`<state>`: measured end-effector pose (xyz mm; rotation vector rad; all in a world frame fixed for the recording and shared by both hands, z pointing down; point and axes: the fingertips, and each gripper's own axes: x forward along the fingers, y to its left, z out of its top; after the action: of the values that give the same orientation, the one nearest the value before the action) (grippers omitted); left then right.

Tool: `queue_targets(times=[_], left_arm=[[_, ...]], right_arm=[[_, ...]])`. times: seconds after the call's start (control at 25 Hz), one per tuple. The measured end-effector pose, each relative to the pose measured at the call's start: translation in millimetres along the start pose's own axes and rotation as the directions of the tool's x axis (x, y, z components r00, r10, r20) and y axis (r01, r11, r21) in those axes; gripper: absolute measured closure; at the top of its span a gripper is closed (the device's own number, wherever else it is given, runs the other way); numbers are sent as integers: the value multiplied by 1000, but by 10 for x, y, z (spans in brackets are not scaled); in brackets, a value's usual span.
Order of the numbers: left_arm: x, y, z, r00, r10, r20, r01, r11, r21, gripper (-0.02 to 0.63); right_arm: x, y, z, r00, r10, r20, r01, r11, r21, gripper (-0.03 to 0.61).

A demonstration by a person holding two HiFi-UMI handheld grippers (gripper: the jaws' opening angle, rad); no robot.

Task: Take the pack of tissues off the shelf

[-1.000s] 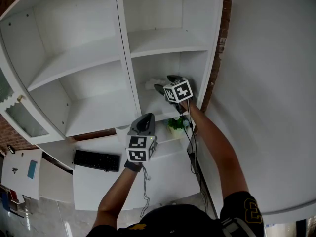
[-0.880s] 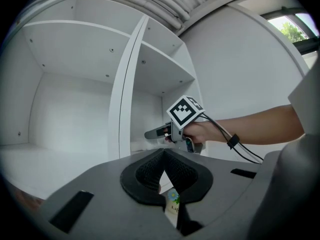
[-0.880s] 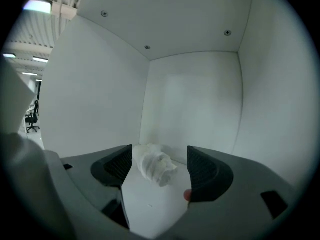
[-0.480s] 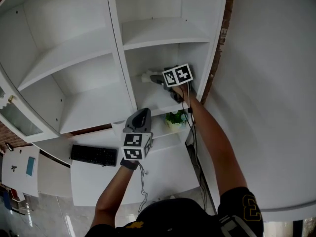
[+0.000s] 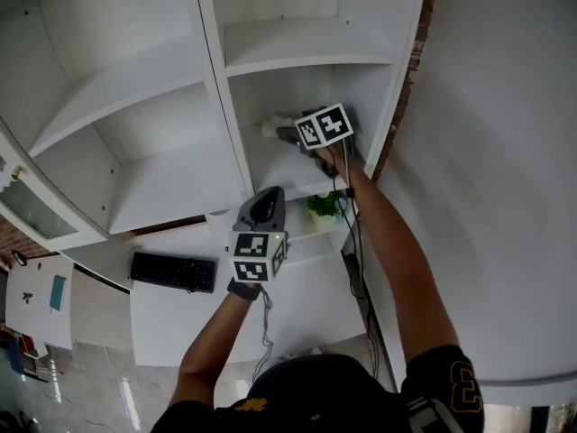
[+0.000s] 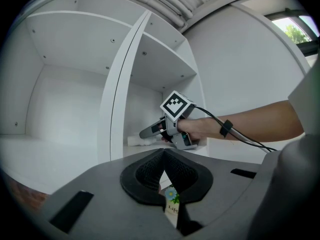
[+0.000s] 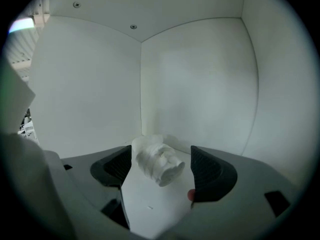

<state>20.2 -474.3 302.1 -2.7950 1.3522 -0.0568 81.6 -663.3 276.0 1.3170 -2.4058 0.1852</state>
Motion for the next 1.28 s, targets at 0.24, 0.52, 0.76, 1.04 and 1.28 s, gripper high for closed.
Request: queue_targets(times=[0.24,0.52,0.76,1.04,1.28], left_arm=[[57,-60,-35,1000,-11,-7,11,1000,5,595],[70,-102,-88,1000,-16,-17,16,1000,0,595],[74,-131,-87,1000,-9,-15,9,1000,3,595],[-1,-160,-83,1000,-12,-15,12,1000,13,595],[-127,-212,-61,1000,-19,-7,19,1000,23,595]], right_arm=[[68,122,-11,997,-41,-62,32,990,-139,249],[58,154,1,996,-63,-64,50,981,-189,346],[-27,82,63,996,-85,-13,82,986,-149,380],[-183,178,208,978,-176,112,201,942,-268,394],[-197,369,216,970,-212,121,243,871,-426,397]])
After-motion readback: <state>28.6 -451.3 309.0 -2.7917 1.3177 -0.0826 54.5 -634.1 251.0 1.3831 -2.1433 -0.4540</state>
